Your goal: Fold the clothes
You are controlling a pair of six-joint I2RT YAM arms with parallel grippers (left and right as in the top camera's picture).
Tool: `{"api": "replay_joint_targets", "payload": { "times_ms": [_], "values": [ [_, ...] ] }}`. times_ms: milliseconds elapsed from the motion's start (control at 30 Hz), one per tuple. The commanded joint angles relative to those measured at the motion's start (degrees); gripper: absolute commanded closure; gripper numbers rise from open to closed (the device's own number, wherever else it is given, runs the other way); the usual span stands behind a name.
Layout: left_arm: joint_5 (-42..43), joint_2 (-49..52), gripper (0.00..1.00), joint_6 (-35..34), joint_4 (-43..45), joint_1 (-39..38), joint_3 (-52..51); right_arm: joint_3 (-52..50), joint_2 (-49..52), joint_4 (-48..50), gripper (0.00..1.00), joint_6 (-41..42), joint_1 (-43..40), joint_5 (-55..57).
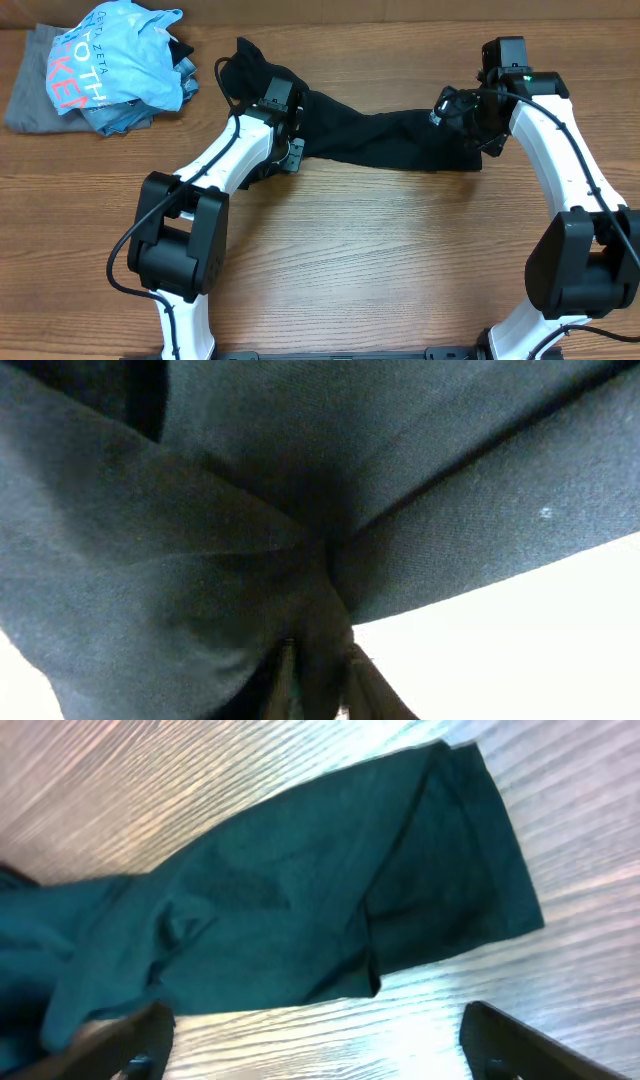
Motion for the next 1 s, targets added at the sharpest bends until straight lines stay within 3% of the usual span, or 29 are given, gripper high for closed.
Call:
{"api": "replay_joint_targets", "payload": {
  "times_ms": [0,33,533,833,967],
  "values": [
    [-0.52,1.07,0.91,-0.28,0.57,0.13,-0.50,-0.04,0.24,0.79,0.22,-0.31,0.26,0.66],
    [-0.52,1.07,0.96,-0.26,0.57,0.13,-0.50,-0.09,0.24,1.11,0.23,-0.31,0.26,0.66],
    [-0.48,1.07,0.96,-0.70,0.48,0.13,-0.50,-12.00,0.35,17.07,0.23,-0.11,0.26,-1.57],
    [-0.48,1.07,0.96,-0.70,0.76,0.13,-0.50,-14.95,0.85,18.71,0.35,-0.02,0.94,-1.99],
    [-0.48,1.07,0.96,-0.70,0.83,0.13,-0.50,-17.77,1.55,19.91,0.35,0.61,1.31,-2.08]
  ]
}}
